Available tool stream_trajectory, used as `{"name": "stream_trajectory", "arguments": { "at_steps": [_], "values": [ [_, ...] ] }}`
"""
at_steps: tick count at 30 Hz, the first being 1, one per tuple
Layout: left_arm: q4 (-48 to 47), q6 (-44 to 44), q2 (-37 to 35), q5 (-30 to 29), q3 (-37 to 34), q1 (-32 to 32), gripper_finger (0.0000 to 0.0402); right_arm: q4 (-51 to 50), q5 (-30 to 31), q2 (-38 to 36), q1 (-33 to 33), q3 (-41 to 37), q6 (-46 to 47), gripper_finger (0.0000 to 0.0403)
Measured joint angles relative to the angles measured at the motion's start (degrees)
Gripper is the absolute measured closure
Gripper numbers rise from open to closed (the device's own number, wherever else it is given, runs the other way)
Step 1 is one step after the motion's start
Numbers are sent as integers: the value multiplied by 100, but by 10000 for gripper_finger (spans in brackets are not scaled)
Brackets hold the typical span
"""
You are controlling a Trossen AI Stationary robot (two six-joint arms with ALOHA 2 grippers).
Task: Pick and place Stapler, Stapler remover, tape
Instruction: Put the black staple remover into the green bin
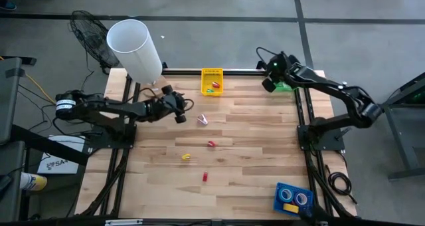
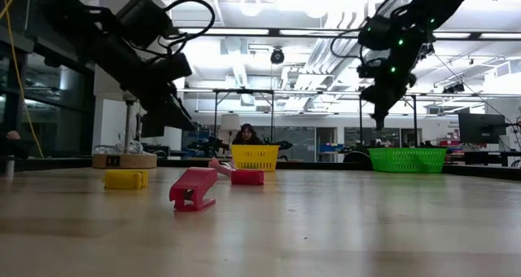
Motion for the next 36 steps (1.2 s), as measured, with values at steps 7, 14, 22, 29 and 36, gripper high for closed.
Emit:
{"name": "stream_trajectory", "arguments": {
  "at_steps": [7,14,22,29,36],
  "values": [
    [-67,-225,0,1505,0,343,199,-203,-42,-191,-328,0,663,320],
    [-73,-323,0,1600,0,370,199,-527,-310,-17,-761,-9,1177,320],
    [-237,-317,0,1634,0,362,199,-161,-430,194,-994,-276,1454,320],
    [-412,-300,0,1630,0,362,199,20,-335,194,-995,-302,1552,283],
    [-408,-358,0,1633,0,360,199,44,-333,194,-993,-302,1587,272]
  ]
}}
